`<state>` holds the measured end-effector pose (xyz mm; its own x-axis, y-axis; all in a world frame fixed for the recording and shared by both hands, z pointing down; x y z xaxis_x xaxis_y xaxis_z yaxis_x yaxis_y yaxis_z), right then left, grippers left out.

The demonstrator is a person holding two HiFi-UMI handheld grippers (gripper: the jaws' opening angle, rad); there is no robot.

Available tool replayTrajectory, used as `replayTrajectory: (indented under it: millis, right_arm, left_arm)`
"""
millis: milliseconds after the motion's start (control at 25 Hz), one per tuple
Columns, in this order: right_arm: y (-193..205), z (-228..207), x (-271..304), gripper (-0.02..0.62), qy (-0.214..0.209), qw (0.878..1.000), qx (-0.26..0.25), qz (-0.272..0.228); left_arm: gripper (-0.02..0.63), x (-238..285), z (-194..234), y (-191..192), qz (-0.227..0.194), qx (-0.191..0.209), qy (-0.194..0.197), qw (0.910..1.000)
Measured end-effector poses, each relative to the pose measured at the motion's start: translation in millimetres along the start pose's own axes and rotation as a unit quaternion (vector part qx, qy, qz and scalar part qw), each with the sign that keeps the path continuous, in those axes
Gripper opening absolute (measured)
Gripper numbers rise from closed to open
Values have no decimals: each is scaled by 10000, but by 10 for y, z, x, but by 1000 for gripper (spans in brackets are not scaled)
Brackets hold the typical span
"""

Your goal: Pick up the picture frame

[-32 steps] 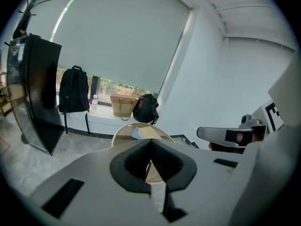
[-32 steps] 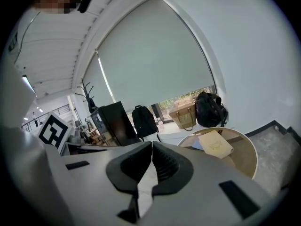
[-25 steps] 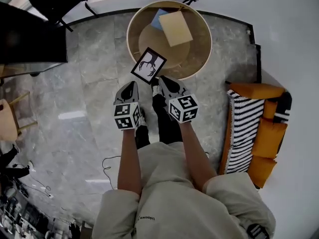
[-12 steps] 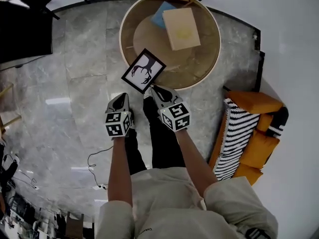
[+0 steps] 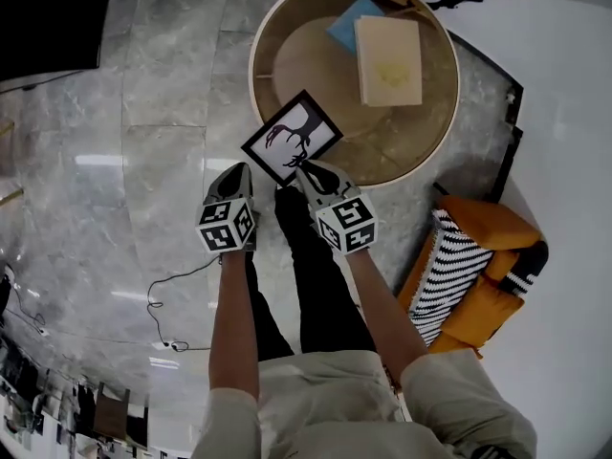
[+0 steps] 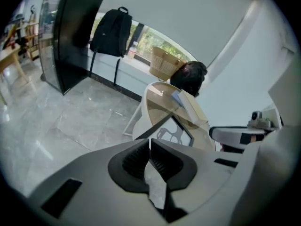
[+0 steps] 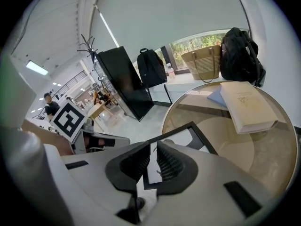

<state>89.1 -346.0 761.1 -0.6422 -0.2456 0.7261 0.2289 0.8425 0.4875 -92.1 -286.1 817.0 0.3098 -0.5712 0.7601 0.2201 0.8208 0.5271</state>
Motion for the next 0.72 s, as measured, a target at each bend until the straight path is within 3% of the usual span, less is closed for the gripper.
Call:
replayTrajectory:
  millis: [120,200,280,440,520,600,720]
  right_arm:
    - [73,-66,146,35,-56,9998,-116,118]
    - [120,-122,228,35,-89,9997,-124,169]
    - [151,-197,308,35,-110,9996,-152,217]
    - [160,-324,448,35,-131,9994,-225,243]
    - [158,-371,490,41,-153,9993,-216,247]
    - [167,-406,534,116,-209,9992,-195,296]
    - [177,-449,570,129,-238,9989,-221,346]
  left_arm:
    - [47,115,164,103,-280,-658,123,9974]
    - [185,233,244,202,-336,-1022,325,9937]
    - [228,369,282,285,-357,-1237,453,9906]
    - [255,616,269,389,-453,-1705,784,9812]
    - [258,730,231,421,-419,-1755,876,9797]
    - [261,829,196,437,-405,-1777,948,9787]
    - [261,919,170,434,-492,-1973,1049,9735]
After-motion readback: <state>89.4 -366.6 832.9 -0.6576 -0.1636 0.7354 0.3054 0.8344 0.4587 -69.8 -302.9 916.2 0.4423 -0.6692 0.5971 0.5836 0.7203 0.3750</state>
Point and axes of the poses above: the fingertips, and each gripper's own axes: x forward along the fingers, z to its left, y out of its underside, the point moved 8 cm from there along -x, backward along the fingers, and after that the axes turned 12 degrees about x, right-handed, at the moved point
